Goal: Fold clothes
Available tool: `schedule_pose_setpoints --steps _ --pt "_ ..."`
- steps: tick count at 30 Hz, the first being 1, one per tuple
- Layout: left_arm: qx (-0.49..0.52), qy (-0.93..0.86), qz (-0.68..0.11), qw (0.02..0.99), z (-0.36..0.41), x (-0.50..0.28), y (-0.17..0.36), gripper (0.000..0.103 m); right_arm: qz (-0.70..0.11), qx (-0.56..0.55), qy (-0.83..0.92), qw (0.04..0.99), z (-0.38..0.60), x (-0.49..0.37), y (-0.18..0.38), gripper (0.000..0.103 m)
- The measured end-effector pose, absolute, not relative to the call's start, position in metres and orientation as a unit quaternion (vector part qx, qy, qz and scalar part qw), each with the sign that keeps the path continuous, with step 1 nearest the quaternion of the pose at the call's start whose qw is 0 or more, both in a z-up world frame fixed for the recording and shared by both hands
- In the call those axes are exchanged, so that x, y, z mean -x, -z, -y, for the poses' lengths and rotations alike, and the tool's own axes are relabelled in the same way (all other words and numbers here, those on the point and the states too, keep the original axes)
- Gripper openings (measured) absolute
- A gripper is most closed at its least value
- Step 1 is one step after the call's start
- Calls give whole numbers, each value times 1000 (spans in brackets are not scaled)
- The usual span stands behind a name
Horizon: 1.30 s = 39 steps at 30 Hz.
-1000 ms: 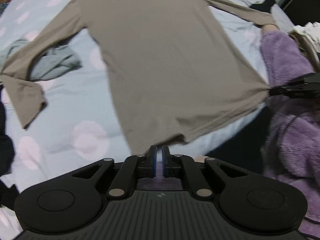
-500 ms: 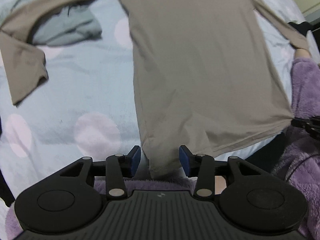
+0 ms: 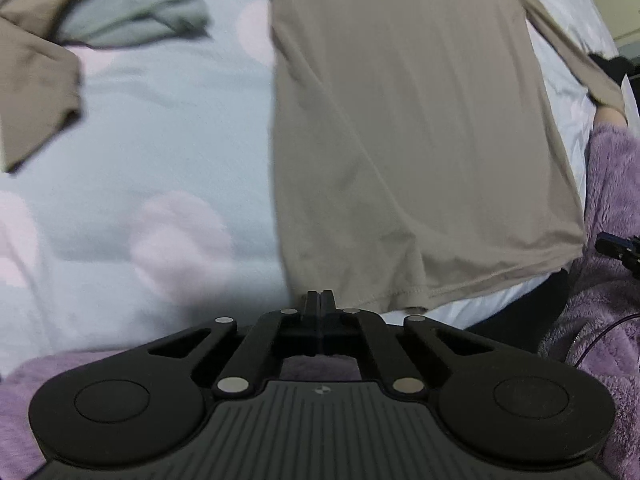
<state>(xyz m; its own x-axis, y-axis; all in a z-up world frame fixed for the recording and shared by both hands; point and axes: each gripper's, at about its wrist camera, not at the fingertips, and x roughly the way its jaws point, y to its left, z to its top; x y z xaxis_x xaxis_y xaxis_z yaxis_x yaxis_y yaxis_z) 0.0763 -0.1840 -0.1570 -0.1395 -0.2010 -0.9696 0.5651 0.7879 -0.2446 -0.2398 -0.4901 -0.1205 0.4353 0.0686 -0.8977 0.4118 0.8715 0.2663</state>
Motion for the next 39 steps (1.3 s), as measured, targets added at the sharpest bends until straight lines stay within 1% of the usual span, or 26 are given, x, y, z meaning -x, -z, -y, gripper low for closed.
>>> schedule_pose_setpoints --steps 3,5,7,8,9,10,11,12,14,15,16,18,20,22,25,27,28,33,36,37,39 --pt "-138 283 -686 656 171 -83 146 0 -519 -238 113 813 494 239 120 18" --pt "-134 283 -688 654 172 -83 147 0 -524 -234 116 811 492 234 125 20" --pt "-130 285 -690 652 174 -83 149 0 -529 -230 117 809 490 229 129 25" --pt "-128 285 -691 651 175 -83 150 0 -526 -230 113 811 489 228 130 29" --pt "-125 286 -692 650 176 -83 151 0 -524 -230 110 813 488 226 130 37" --pt "-123 287 -694 649 176 -83 152 0 -521 -231 104 815 487 225 130 41" --pt "-121 288 -695 648 177 -83 153 6 -518 -231 99 818 486 225 129 49" --pt "-119 288 -696 647 178 -83 154 18 -518 -230 95 818 485 224 129 52" --pt "-114 290 -698 645 180 -83 156 33 -518 -230 91 819 484 222 128 58" --pt "-112 290 -699 644 181 -83 157 36 -517 -230 90 820 483 223 128 60" --pt "-110 291 -700 643 181 -84 158 36 -515 -230 89 821 483 223 128 60" --pt "-105 292 -702 641 183 -84 159 36 -516 -227 91 821 482 224 130 60" --pt "-123 288 -708 633 194 -80 167 36 -518 -223 93 821 480 225 132 60" --pt "-141 285 -712 626 204 -75 174 32 -517 -221 94 822 480 225 133 60" --pt "-157 284 -716 618 213 -69 183 20 -515 -221 95 822 479 225 133 60" --pt "-168 282 -712 621 214 -65 185 6 -514 -225 97 822 481 225 134 60" --pt "-174 281 -710 622 215 -64 186 3 -513 -227 98 822 481 225 134 60" --pt "-174 279 -694 641 200 -69 172 1 -509 -234 107 821 485 226 131 59" --pt "-165 259 -689 657 176 -80 158 1 -504 -250 118 818 491 227 131 55" --pt "-162 252 -689 660 169 -83 156 0 -502 -256 123 817 493 226 132 53" --pt "-157 242 -689 665 158 -88 155 0 -500 -264 137 813 497 225 134 41"
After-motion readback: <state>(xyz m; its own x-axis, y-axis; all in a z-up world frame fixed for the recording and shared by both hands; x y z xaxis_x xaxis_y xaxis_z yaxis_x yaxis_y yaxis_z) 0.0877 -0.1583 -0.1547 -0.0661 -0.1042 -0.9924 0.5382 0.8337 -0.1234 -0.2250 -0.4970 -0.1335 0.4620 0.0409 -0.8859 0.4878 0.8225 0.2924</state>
